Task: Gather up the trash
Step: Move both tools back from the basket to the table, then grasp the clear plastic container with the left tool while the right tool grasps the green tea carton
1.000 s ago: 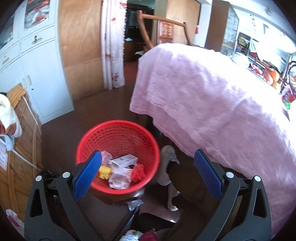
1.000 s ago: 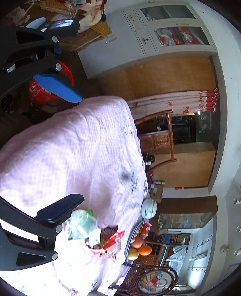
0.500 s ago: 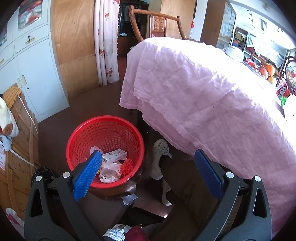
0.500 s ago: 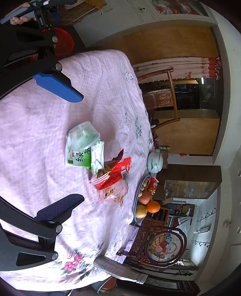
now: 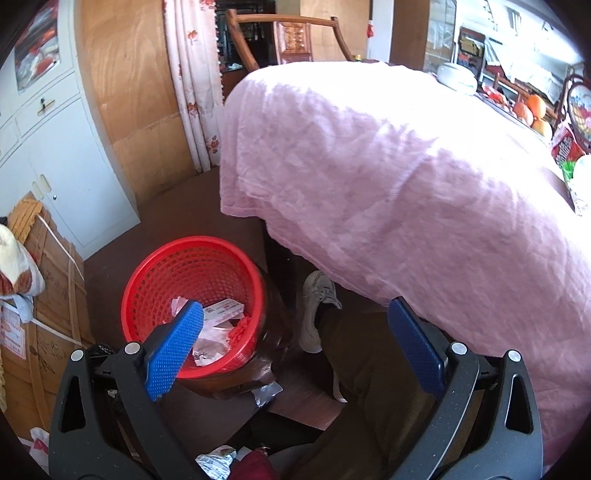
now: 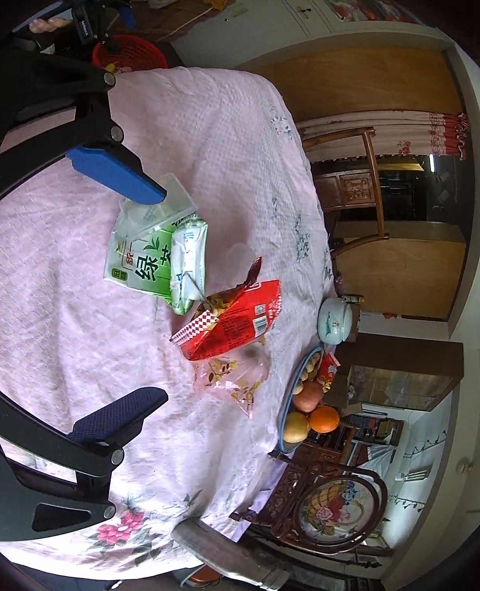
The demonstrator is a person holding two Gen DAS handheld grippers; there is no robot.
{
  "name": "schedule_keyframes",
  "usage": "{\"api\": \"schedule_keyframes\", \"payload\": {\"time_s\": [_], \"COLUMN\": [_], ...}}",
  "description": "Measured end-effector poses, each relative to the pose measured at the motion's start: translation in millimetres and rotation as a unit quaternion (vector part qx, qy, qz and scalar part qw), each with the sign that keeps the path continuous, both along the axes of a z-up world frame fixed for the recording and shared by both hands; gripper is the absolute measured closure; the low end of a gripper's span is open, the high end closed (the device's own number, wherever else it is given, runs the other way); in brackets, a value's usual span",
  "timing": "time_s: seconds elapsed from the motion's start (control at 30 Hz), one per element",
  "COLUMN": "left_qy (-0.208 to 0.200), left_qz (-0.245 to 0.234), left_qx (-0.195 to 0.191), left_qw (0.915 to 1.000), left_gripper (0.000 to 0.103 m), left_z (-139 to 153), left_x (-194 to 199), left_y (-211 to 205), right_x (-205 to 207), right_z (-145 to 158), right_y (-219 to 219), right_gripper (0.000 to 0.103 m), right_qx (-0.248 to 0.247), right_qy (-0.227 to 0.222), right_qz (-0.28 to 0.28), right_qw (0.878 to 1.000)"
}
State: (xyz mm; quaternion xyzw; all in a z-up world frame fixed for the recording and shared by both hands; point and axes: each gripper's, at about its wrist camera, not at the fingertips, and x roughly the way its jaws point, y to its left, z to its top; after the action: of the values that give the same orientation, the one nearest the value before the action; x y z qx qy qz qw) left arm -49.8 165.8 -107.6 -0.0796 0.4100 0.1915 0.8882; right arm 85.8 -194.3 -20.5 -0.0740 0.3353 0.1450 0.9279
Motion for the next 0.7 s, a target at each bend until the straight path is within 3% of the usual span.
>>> {"api": "schedule_keyframes", "payload": {"time_s": [0.17,0.4,0.6,0.7], "left_qy": [-0.010,-0.054,-0.064,-0.059], "left_qz": [-0.034,-0.116,-0.210,-0.257], "left_qx": [0.003,-0.005,-0.075,-0.083], "left_qw": [0.9994,0.9917,0.9728,0.9611], "left_gripper": [0.007,0.007,0.007,0.007], "left_z": [19,66,91,94], "left_x": [17,52,97,115], "left_y": [-20,-65,-118,-158], "right_x": [13,13,10,10], "right_z": [-18,-15,-12,-5], "right_y": [-18,-38,-44,-58], "right_gripper": [0.006,0.006,0.006,0.006], "right_qx": [0.007,0.017,0.029,0.046], "right_qy": [0.032,0.005,-0.007,-0.024], "right_qz": [-0.020,-0.045,-0.064,-0.095], "right_qw": [0.999,0.999,0.998,0.994]}}
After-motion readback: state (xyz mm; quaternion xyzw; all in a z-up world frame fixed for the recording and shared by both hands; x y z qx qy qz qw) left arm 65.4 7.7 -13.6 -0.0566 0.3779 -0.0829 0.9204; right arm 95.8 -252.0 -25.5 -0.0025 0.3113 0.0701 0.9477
